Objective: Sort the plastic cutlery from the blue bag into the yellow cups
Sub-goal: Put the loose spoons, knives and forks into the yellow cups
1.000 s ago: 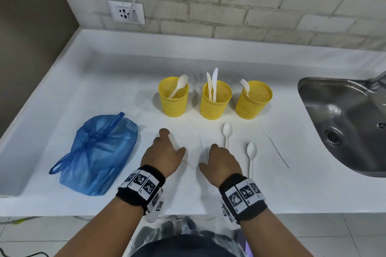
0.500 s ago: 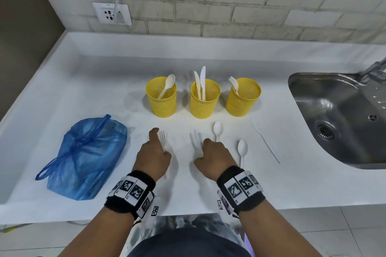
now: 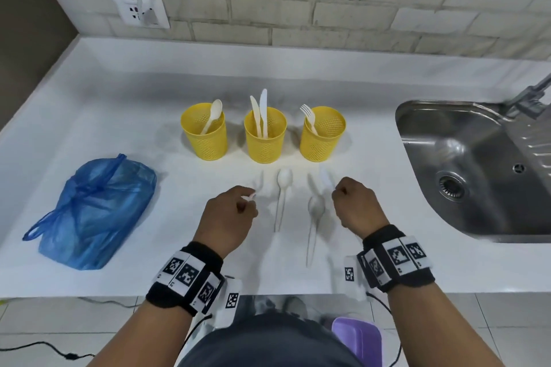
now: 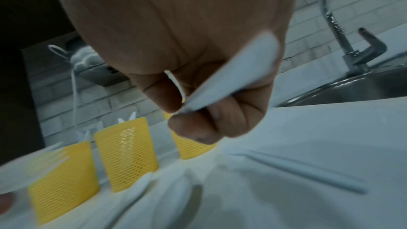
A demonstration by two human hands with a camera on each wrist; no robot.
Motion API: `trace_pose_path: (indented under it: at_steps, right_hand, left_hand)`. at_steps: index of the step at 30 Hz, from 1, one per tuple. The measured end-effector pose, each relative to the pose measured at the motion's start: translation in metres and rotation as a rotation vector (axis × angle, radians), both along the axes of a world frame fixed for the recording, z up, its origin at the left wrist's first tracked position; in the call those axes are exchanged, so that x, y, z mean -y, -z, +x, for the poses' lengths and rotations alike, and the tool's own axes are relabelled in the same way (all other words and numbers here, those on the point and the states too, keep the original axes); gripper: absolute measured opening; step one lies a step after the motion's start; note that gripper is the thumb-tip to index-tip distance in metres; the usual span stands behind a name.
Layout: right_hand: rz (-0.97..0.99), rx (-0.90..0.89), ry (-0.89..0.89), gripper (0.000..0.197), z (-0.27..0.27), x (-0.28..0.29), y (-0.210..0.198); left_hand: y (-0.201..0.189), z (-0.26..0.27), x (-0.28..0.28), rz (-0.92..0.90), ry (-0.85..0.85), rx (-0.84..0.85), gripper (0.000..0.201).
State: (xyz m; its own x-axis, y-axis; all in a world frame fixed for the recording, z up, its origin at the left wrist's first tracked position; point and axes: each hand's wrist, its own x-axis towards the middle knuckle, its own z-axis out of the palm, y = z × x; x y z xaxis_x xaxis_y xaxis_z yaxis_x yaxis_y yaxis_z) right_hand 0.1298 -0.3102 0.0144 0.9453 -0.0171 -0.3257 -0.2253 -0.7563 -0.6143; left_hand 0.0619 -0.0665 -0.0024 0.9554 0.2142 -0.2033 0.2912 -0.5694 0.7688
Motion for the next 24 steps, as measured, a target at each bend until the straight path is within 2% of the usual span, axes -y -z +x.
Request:
trace_pose_path:
  at_steps: [6, 12, 19, 24]
  right_hand:
    - [-0.027, -0.029, 0.048, 0.017, 0.013, 0.039, 0.016]
    - [-0.068, -0.02, 0.074, 0.022, 0.017, 0.047, 0.028]
    - [-0.252, -0.02, -0.057, 0.043, 0.025, 0.049, 0.04]
    - [-0.39, -0.012, -0.178, 0.032, 0.034, 0.047, 0.043]
  left_hand:
    - [0.0, -0.005, 0.028, 0.022, -0.009, 0.012, 0.02]
    - [-0.005, -0.002, 0.053, 0.017, -0.041, -0.067, 0.023]
    - [0.0, 0.013, 0.071, 0.147, 0.051, -0.058, 0.026]
    - [0.002, 0.018, 0.082, 0.155, 0.129, -0.1, 0.031]
